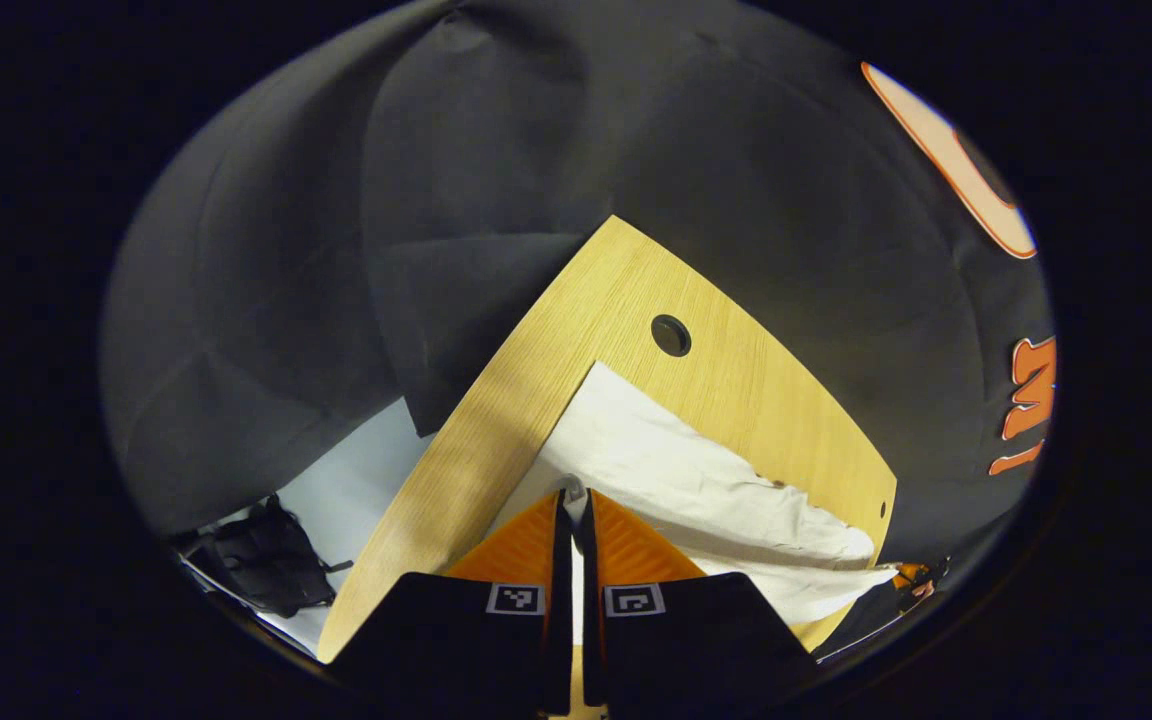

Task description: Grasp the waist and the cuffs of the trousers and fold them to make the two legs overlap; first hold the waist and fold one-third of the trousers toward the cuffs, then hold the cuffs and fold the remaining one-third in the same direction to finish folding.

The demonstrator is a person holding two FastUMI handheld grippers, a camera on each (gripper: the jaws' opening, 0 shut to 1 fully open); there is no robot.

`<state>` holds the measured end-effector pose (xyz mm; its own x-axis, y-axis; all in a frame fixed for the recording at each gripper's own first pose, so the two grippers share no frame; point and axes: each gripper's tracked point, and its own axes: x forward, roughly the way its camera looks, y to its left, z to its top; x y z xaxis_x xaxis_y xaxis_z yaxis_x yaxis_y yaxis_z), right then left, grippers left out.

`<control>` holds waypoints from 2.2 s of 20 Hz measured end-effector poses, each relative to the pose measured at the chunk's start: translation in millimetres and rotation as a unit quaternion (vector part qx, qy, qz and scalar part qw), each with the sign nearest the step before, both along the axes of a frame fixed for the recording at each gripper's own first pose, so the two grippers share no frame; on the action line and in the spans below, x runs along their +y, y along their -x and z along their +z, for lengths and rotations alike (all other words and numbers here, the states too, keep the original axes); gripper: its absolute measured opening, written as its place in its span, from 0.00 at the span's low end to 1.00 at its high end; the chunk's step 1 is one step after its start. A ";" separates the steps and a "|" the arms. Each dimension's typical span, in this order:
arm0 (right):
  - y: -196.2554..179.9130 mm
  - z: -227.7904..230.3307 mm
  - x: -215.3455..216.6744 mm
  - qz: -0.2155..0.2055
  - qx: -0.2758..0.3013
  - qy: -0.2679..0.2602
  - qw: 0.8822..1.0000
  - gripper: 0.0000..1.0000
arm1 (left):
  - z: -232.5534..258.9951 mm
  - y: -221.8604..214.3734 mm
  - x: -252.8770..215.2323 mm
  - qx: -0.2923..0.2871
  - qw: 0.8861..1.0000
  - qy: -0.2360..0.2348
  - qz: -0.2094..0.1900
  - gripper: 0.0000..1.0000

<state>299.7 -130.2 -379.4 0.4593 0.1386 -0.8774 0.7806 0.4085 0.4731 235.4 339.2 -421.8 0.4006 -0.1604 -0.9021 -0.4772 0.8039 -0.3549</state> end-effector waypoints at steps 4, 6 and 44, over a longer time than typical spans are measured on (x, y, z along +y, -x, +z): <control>-31.0 -21.8 12.0 -0.001 0.015 -0.020 1.000 0.02 | -24.5 -31.0 6.3 0.015 1.000 0.005 -0.016 0.08; -48.6 -27.5 19.4 -0.009 0.005 -0.035 0.999 0.02 | -29.3 -43.6 7.2 0.014 1.000 0.004 -0.015 0.08; 28.0 -84.5 8.9 0.041 -0.018 0.016 0.999 0.70 | 149.5 63.1 -197.5 -0.109 0.984 -0.070 -0.126 0.99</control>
